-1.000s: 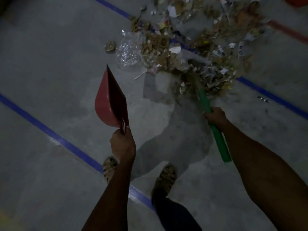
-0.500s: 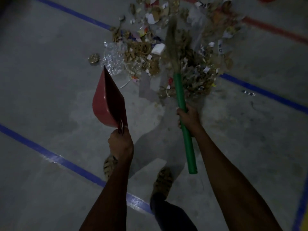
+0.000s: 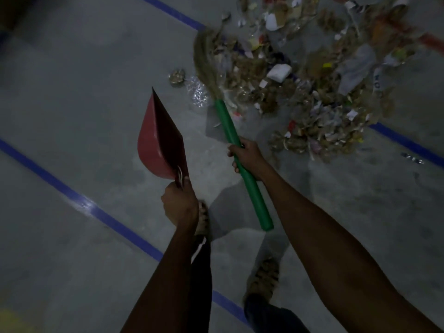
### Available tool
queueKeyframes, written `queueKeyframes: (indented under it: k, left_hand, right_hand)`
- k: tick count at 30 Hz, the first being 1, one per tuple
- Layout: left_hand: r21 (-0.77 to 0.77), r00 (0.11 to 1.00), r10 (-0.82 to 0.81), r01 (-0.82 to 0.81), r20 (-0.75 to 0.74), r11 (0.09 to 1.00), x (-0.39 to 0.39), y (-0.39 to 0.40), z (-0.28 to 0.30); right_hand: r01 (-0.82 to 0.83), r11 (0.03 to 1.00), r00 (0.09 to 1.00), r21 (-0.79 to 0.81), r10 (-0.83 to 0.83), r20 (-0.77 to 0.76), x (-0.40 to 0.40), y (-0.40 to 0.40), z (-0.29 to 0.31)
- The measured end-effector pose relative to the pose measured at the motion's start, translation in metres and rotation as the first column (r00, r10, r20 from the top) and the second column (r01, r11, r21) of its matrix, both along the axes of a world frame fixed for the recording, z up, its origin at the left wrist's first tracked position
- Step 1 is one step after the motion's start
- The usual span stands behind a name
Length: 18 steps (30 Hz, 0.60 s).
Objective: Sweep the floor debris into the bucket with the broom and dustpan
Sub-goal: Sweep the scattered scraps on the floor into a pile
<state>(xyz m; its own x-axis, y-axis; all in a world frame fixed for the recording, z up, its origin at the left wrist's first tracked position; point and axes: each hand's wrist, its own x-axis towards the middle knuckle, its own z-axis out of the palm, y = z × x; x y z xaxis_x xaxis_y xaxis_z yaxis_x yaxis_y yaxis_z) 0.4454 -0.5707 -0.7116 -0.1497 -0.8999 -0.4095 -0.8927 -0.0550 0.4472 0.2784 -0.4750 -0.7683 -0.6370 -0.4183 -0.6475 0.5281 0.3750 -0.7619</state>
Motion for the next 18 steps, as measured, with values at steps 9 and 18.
queueKeyframes:
  k: [9, 18]
  left_hand:
    - [-0.059, 0.998, -0.037, 0.040, 0.051, 0.997, -0.029, -0.141, -0.023]
    - [-0.028, 0.998, -0.064, 0.065, 0.022, 0.997, -0.054, -0.201, -0.030]
  right_hand:
    - [-0.070, 0.997, 0.983, 0.040, 0.062, 0.171, -0.042, -0.167, -0.055]
    - [0.199, 0.961, 0.957, 0.193, -0.233, 0.174, -0.053, -0.152, -0.084]
